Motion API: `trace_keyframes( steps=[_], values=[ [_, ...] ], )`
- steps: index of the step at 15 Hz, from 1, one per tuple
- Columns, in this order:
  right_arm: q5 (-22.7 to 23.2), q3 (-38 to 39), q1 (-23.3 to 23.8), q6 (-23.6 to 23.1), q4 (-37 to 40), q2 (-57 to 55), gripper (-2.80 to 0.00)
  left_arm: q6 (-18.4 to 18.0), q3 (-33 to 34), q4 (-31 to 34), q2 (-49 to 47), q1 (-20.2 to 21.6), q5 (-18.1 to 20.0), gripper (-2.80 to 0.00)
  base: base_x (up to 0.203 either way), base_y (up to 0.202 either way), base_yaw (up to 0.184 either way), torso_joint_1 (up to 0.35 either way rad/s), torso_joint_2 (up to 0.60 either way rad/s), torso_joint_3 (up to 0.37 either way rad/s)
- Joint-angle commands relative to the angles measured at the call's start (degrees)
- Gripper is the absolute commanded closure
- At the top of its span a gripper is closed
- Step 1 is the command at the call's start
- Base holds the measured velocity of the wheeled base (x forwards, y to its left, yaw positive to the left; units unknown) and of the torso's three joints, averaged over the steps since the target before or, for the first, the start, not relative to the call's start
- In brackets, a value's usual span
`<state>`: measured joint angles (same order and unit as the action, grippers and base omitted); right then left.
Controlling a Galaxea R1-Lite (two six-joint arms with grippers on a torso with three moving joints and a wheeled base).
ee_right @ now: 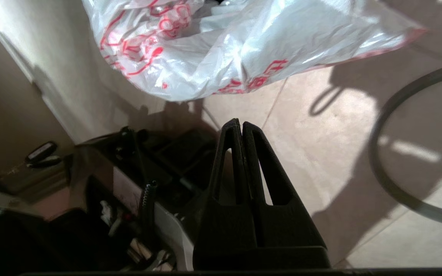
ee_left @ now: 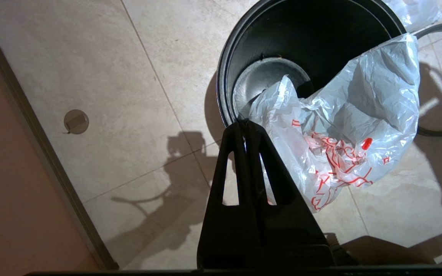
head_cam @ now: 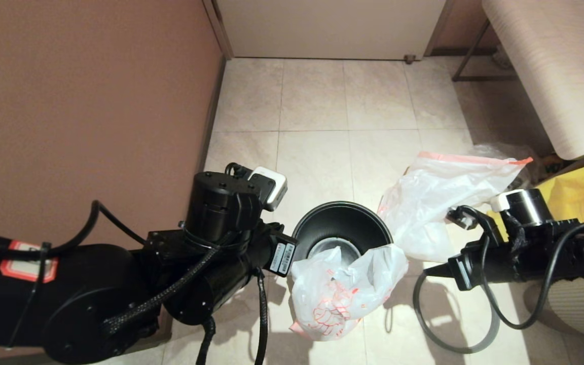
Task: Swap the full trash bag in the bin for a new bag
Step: Put the new garbage bag on the trash can
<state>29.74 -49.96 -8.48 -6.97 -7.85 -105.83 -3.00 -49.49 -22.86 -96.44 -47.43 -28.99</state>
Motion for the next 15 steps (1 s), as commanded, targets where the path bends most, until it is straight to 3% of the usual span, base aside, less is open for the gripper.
trace_keyframes(
  steps=[1,4,5,7,9,11,13,15],
  values=[
    [-0.5,3.4,0.2,-0.3,-4.7,1.1,0.0,0.0,0.1,-0.2,-0.2,-0.1,-0.2,0.0,0.0,0.0,0.0,0.0,0.0,0.0],
    [-0.6,2.8,2.2,-3.1,-10.4,-7.3,0.0,0.0,0.2,-0.2,-1.0,-0.2,-0.2,0.0,0.0,0.0,0.0,0.0,0.0,0.0],
    [-0.5,2.4,3.5,-6.2,-12.9,-11.7,-2.8,0.0,0.2,-0.2,-1.1,-0.2,-0.2,0.0,0.0,0.0,0.0,0.0,0.0,0.0],
    [1.0,-1.0,6.7,-14.4,-16.1,-18.3,-2.8,0.0,0.3,-0.2,-1.7,-0.2,-0.2,0.0,0.0,0.0,0.0,0.0,0.0,0.0],
    [3.7,-6.4,8.0,-16.7,-17.1,-20.6,-2.8,0.1,0.5,-0.3,-2.8,-0.2,-0.2,0.0,0.0,0.0,0.0,0.0,0.0,0.0],
    [11.3,-11.1,9.2,-19.1,-16.6,-21.8,-2.8,0.2,0.5,-0.3,-3.9,-0.2,-0.2,0.0,0.0,0.0,0.0,0.0,0.0,0.0],
    [13.3,-15.2,9.6,-24.8,-11.5,-21.9,-2.8,0.2,0.5,-0.3,-4.2,-0.2,-0.2,0.0,0.0,0.0,0.0,0.0,0.0,0.0],
    [13.9,-19.4,8.9,-27.4,-5.1,-22.0,-2.8,0.2,0.5,-0.3,-4.3,-0.2,-0.2,0.0,0.0,0.0,0.0,0.0,0.0,0.0]
  ],
)
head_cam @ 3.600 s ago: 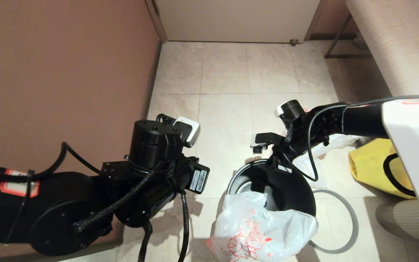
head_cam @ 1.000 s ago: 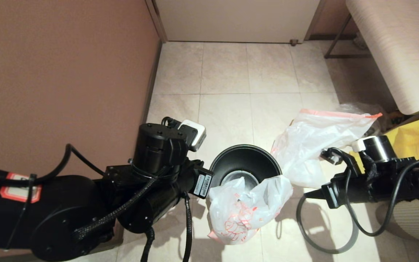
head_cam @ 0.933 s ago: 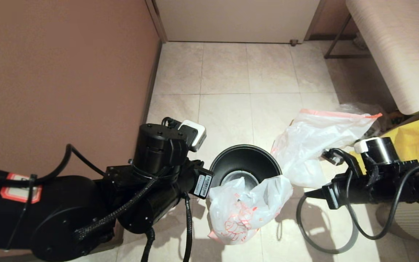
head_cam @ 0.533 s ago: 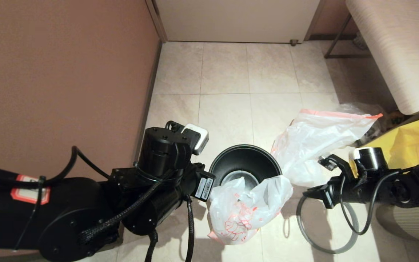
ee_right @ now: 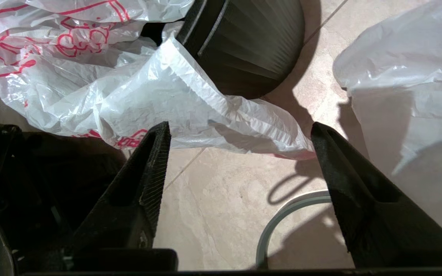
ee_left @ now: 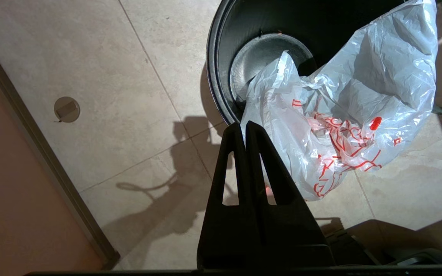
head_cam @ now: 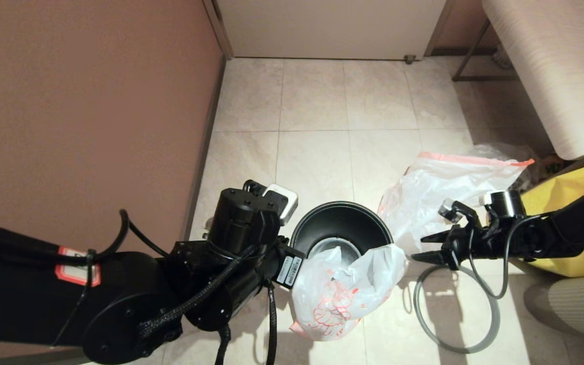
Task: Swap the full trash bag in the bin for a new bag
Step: Put the new garbage bag on the trash can
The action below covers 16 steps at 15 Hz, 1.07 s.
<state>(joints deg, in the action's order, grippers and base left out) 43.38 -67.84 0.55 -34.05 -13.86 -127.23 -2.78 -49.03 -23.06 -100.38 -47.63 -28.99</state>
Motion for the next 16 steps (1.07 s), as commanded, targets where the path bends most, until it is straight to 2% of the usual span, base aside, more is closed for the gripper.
trace_keyframes(
  steps=[1,3,5,6,9,10,11,13,14,15,16],
  values=[
    [0.4,-2.2,-0.4,-0.5,1.7,-1.3,-2.8,0.1,0.0,-0.1,-0.3,0.0,-0.2,0.0,0.0,0.0,0.0,0.0,0.0,0.0],
    [0.6,-1.8,-0.6,0.2,1.8,-2.8,-2.8,0.2,0.0,-0.1,-0.8,0.4,0.4,0.0,0.0,0.0,0.0,0.0,0.0,0.0],
    [0.8,1.4,-0.1,1.0,2.0,-1.7,-2.8,1.9,-0.1,0.0,-4.1,2.6,4.3,0.0,0.0,0.0,0.0,0.0,0.0,0.0],
    [1.6,3.8,0.7,3.2,2.1,-0.3,-2.8,3.7,0.0,0.1,-5.5,3.7,8.6,0.0,0.0,0.0,0.0,0.0,0.0,0.0],
    [2.4,11.9,0.7,14.3,1.7,5.7,-2.8,9.6,3.2,-0.3,-8.2,5.5,15.9,0.0,0.0,0.0,0.0,0.0,0.0,0.0],
    [2.6,15.5,0.5,15.4,1.2,7.7,-2.8,12.1,4.4,-0.5,-8.3,5.7,17.9,0.0,0.0,0.0,0.0,0.0,0.0,0.0],
    [2.7,19.8,0.6,15.2,-0.2,9.2,0.0,13.9,5.3,-0.6,-7.8,5.7,18.3,0.0,0.0,0.0,0.0,0.0,0.0,0.0],
    [2.8,27.7,0.5,15.2,-3.0,13.5,0.0,15.9,8.0,-0.7,-7.3,6.3,19.5,0.0,0.0,0.0,0.0,0.0,0.0,0.0],
    [2.8,30.8,-0.2,15.6,-3.8,15.4,0.0,16.3,9.2,-0.7,-6.6,6.5,21.5,0.0,0.0,0.0,0.0,0.0,0.0,0.0],
    [2.6,32.2,-1.3,17.0,-4.0,16.7,0.0,16.8,10.2,-0.9,-6.4,7.6,26.0,0.0,0.0,0.0,0.0,0.0,0.0,0.0],
    [2.4,32.1,-1.7,21.0,-4.0,17.7,0.0,17.2,10.9,-1.9,-7.2,9.6,31.6,0.0,0.0,0.0,0.0,0.0,0.0,0.0]
  ],
)
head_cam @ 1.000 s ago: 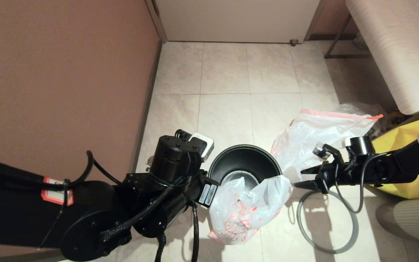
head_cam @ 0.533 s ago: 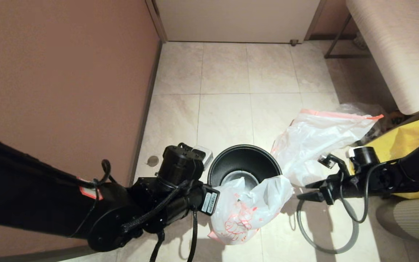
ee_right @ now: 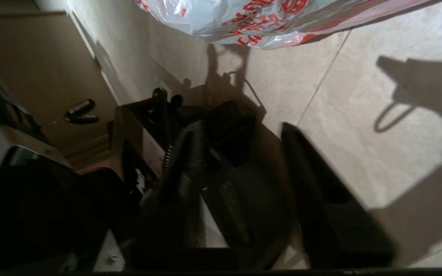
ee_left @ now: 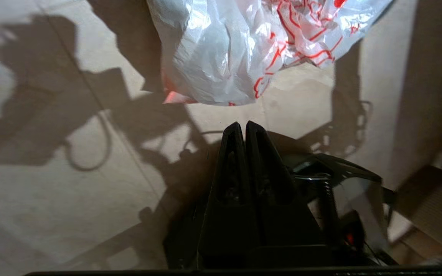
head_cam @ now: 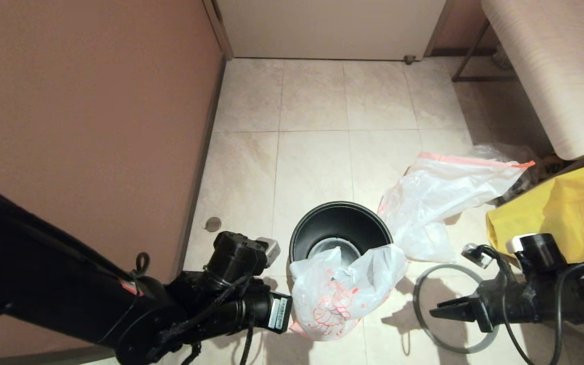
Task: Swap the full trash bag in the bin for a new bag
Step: Put the new garbage bag on the trash can
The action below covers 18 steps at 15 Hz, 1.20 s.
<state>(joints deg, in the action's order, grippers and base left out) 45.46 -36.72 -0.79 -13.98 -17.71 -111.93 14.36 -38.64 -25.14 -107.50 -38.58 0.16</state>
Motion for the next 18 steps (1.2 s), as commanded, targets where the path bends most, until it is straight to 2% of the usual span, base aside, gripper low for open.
trace_keyframes(
  steps=[1,2,3,5,7,8,9,10,12,13,14,16,18],
  values=[
    [-0.1,0.5,-1.1,6.3,-0.2,4.4,0.0,0.2,1.8,-2.2,-1.6,3.7,8.3,0.0,0.0,0.0,0.0,0.0,0.0,0.0],
    [-0.7,-0.4,-1.9,11.9,-0.2,6.0,0.0,0.2,2.8,-6.7,-4.3,6.2,12.3,0.0,0.0,0.0,0.0,0.0,0.0,0.0],
    [-1.9,-2.6,-2.9,15.2,0.0,6.4,0.0,0.1,3.1,-11.1,-7.4,8.4,14.8,0.0,0.0,0.0,0.0,0.0,0.0,0.0],
    [-5.1,-9.3,-4.5,18.2,3.7,5.2,0.0,-1.3,0.5,-16.3,-15.3,12.1,19.1,0.0,0.0,0.0,0.0,0.0,0.0,0.0],
    [-7.5,-12.7,-5.1,21.3,10.0,8.4,0.0,-3.8,0.4,-18.0,-20.8,13.4,20.8,0.0,0.0,0.0,0.0,0.0,0.0,0.0],
    [-8.2,-10.9,-5.2,25.1,11.5,12.4,0.0,-6.0,2.1,-20.0,-20.8,14.5,20.7,-2.8,0.0,0.0,0.0,0.0,0.0,0.0],
    [-8.8,-7.2,-5.3,31.1,10.9,15.0,0.0,-7.7,2.8,-24.1,-20.7,15.5,20.1,-2.8,0.0,0.0,0.0,0.0,0.0,0.0],
    [-9.4,-5.1,-5.5,34.5,9.2,16.1,0.0,-8.4,3.4,-24.9,-21.2,15.3,19.8,-2.8,0.0,0.0,0.0,0.0,0.0,0.0],
    [-11.6,-2.3,-5.5,35.0,8.2,19.7,0.0,-10.2,6.1,-26.5,-21.0,15.3,20.2,-2.8,0.0,0.0,0.0,0.0,0.0,0.0],
    [-12.2,-1.3,-5.6,35.1,8.1,21.6,0.0,-11.0,6.5,-28.0,-21.4,15.7,21.7,-2.8,0.0,0.0,0.0,0.0,0.0,0.0],
    [-12.5,-0.7,-5.5,35.1,8.0,22.7,0.0,-12.5,6.5,-29.3,-22.2,16.1,24.7,-2.8,0.0,0.0,0.0,0.0,0.0,0.0],
    [-12.7,-0.8,-5.0,34.2,7.3,22.1,0.0,-18.2,5.1,-30.1,-25.0,18.7,32.4,-2.8,0.0,0.0,0.0,0.0,0.0,0.0],
    [-12.4,-0.7,-4.3,30.6,7.3,19.8,0.0,-23.2,1.2,-30.1,-29.0,21.1,37.7,-2.8,0.0,0.0,0.0,0.0,0.0,0.0]
  ],
)
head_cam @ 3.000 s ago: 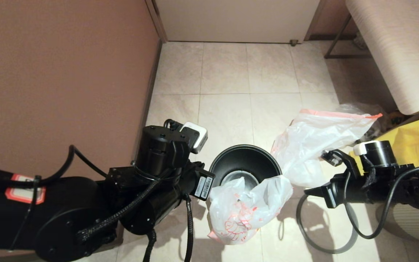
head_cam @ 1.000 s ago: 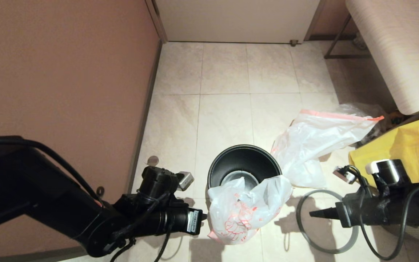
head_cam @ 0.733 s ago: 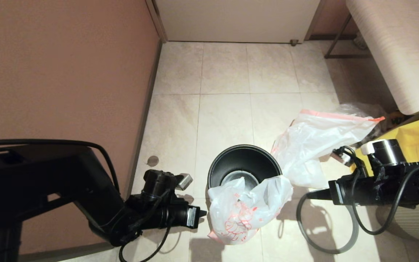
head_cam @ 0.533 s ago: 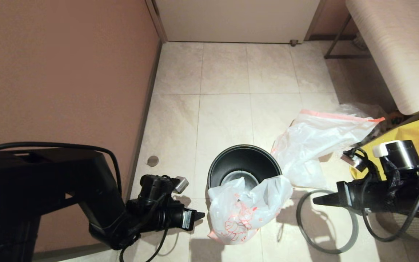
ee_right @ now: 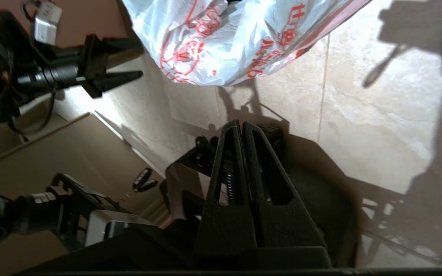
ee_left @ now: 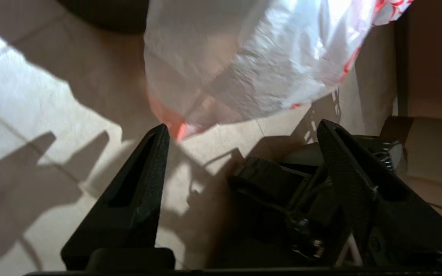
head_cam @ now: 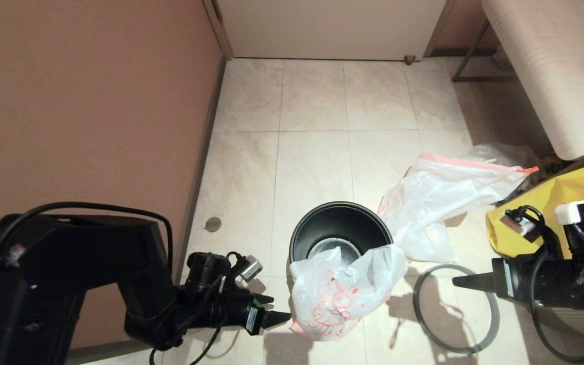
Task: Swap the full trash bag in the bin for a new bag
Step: Put the new garbage bag on the trash can
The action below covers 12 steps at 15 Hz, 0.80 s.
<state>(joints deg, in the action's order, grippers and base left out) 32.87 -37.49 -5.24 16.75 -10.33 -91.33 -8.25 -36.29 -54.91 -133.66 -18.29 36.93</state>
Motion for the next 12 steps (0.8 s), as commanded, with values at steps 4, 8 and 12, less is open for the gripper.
trace_keyframes(
  steps=[4,8,12],
  values=[
    [1.8,0.2,0.4,-1.3,-3.2,-2.8,0.0,-3.1,-7.5,-0.4,-6.0,1.1,3.7,-2.8,0.0,0.0,0.0,0.0,0.0,0.0],
    [4.8,0.6,0.4,-1.3,-5.8,-4.5,0.0,-4.1,-11.5,0.5,-6.5,-2.0,4.9,-2.8,0.0,0.0,0.0,0.0,0.0,0.0],
    [5.2,1.1,0.7,-1.3,-8.7,-6.0,0.0,-4.1,-10.6,0.4,-6.6,-4.4,5.2,-2.8,0.0,0.0,0.0,0.0,0.0,0.0]
  ],
)
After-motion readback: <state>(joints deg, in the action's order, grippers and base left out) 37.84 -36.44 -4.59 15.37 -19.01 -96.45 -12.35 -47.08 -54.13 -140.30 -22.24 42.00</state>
